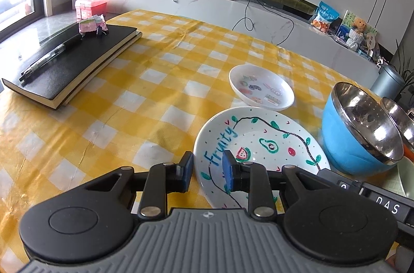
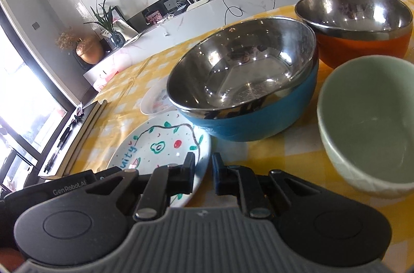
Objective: Organize plates and bowls
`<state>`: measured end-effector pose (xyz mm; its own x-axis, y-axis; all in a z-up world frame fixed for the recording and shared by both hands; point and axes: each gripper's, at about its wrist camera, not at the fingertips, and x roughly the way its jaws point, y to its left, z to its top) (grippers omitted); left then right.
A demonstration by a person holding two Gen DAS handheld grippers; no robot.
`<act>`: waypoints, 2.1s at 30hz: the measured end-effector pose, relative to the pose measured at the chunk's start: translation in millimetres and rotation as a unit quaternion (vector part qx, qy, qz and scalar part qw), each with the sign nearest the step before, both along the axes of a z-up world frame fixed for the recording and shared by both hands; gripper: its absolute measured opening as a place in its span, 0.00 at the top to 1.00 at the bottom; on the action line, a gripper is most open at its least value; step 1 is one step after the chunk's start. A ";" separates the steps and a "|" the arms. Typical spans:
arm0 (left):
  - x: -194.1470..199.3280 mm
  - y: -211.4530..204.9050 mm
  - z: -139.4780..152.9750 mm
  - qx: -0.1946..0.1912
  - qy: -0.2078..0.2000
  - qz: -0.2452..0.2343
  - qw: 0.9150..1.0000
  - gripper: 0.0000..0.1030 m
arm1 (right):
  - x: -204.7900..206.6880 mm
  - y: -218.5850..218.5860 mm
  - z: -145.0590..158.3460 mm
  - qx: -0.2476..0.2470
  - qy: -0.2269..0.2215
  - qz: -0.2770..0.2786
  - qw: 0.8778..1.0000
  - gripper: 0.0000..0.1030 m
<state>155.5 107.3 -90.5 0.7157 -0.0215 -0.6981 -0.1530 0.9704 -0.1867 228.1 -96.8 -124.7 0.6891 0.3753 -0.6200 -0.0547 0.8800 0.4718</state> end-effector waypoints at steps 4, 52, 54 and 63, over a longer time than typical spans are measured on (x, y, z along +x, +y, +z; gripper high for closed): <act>-0.1 -0.5 0.7 -0.003 0.000 0.000 1.000 0.75 | 2.6 1.4 -1.6 -0.001 -0.006 0.001 1.000 0.91; -92.3 -44.1 20.6 -0.002 0.012 -0.056 0.998 0.79 | -106.2 -48.3 24.6 -0.005 0.039 -0.024 0.999 0.90; -92.1 -43.2 18.1 -0.003 0.013 -0.056 0.998 0.79 | -105.1 -46.5 22.4 -0.006 0.042 -0.024 0.999 0.90; -91.5 -40.9 13.9 -0.005 0.019 -0.057 0.998 0.79 | -103.0 -42.1 16.6 -0.020 0.057 -0.023 0.998 0.91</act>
<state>64.0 66.4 -76.6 0.6813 -0.1082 -0.7239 -0.0496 0.9799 -0.1932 125.2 -138.9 -108.1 0.6296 0.3184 -0.7087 0.0377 0.8986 0.4372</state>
